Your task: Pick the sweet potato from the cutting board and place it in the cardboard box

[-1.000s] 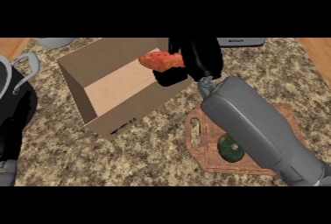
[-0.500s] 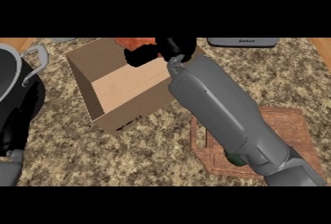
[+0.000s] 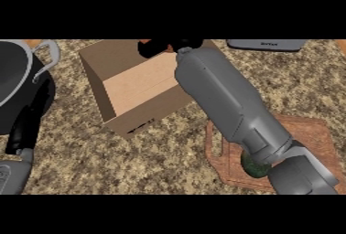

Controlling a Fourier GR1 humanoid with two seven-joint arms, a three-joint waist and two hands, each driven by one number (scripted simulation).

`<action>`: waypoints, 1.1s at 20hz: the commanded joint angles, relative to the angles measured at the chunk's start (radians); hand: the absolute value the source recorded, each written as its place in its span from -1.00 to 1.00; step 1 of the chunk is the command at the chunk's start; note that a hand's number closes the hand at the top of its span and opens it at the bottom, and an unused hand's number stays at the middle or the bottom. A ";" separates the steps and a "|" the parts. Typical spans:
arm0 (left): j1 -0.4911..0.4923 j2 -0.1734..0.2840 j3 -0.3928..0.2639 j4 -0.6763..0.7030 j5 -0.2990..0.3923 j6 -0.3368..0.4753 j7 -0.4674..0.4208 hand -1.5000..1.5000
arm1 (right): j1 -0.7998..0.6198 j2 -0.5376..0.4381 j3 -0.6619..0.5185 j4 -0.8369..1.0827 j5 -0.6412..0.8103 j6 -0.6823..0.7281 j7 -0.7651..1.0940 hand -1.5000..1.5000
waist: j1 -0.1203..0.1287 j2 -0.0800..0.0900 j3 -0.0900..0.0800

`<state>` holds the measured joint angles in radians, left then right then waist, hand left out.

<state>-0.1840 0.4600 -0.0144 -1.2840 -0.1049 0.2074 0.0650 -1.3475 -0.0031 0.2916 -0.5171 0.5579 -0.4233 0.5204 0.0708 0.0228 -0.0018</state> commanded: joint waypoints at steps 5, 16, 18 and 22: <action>-0.026 -0.009 -0.018 0.009 -0.009 -0.030 -0.008 0.00 | -0.031 0.003 -0.045 0.159 -0.128 -0.095 0.033 -1.00 | 0.059 0.016 -0.001; -0.020 -0.026 -0.006 0.033 -0.016 -0.022 -0.054 0.00 | -0.022 0.003 -0.083 0.194 -0.207 -0.235 -0.214 -1.00 | 0.051 0.014 0.000; -0.026 -0.037 -0.015 0.012 -0.013 -0.026 -0.021 0.00 | -0.020 0.003 -0.106 0.178 -0.236 -0.297 -0.250 -1.00 | 0.053 0.013 0.001; -0.003 -0.008 0.021 0.004 -0.003 -0.027 -0.013 0.00 | 0.013 0.003 -0.179 0.157 -0.282 -0.392 -0.362 -1.00 | 0.014 0.003 0.002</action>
<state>-0.2080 0.4434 -0.0114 -1.2744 -0.1147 0.1803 0.0563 -1.3473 0.0000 0.1648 -0.3425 0.3159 -0.7339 0.2400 0.1040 0.0314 -0.0004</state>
